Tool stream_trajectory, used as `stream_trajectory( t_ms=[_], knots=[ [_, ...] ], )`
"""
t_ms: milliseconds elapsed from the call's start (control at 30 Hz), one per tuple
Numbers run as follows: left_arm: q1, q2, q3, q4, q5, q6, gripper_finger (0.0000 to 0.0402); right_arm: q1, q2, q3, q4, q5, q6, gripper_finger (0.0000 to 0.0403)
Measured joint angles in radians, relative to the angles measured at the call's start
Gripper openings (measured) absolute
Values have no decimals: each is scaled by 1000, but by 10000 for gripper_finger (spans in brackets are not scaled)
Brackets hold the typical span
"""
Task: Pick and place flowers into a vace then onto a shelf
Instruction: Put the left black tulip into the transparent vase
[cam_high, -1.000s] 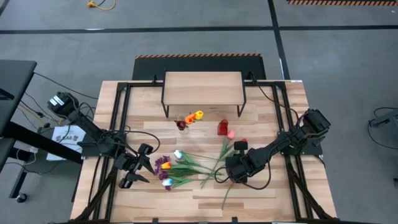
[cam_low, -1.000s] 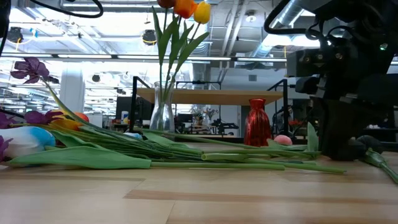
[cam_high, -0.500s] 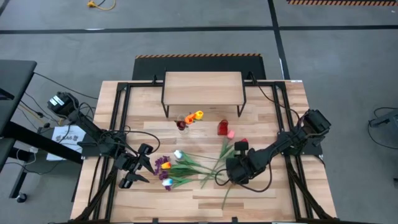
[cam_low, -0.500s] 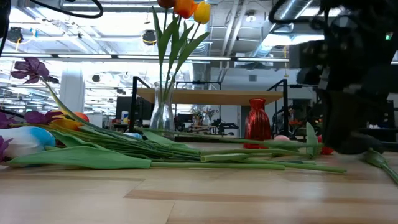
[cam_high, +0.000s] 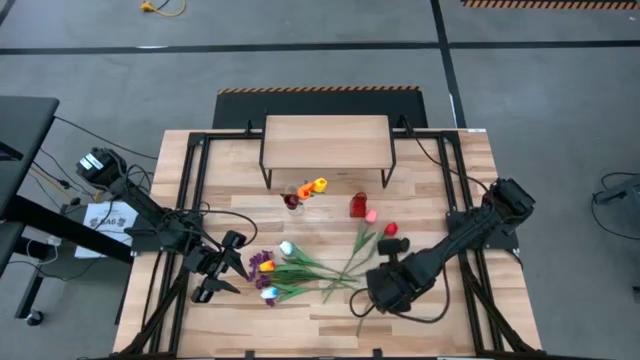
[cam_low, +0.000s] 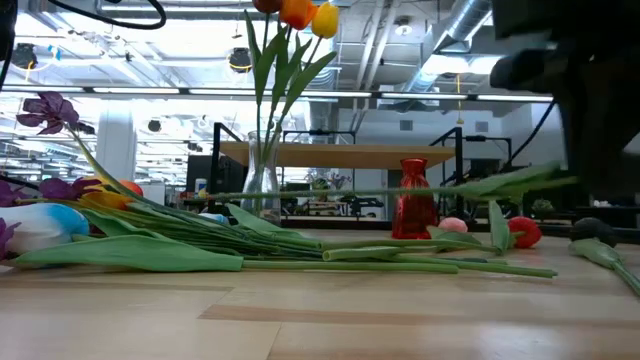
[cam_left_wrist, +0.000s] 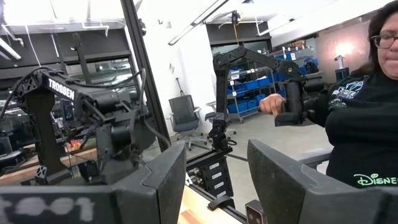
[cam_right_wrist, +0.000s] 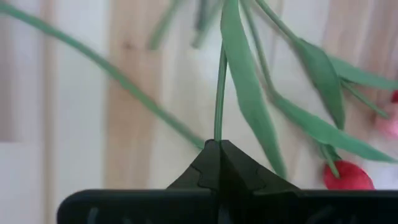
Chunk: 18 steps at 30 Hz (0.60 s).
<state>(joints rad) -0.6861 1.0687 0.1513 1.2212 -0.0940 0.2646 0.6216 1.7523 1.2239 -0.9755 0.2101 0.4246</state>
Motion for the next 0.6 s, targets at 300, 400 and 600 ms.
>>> stream_trajectory(
  t_ms=[300,400,600],
  knots=[
    [0,0,0,-11,70,6,163,48,0,120,-49,-2,-25,0],
    [0,0,0,-18,64,3,163,47,0,150,-48,0,-54,0],
    [1,75,58,-69,-123,-85,163,18,0,179,-48,1,-94,0]
  ],
)
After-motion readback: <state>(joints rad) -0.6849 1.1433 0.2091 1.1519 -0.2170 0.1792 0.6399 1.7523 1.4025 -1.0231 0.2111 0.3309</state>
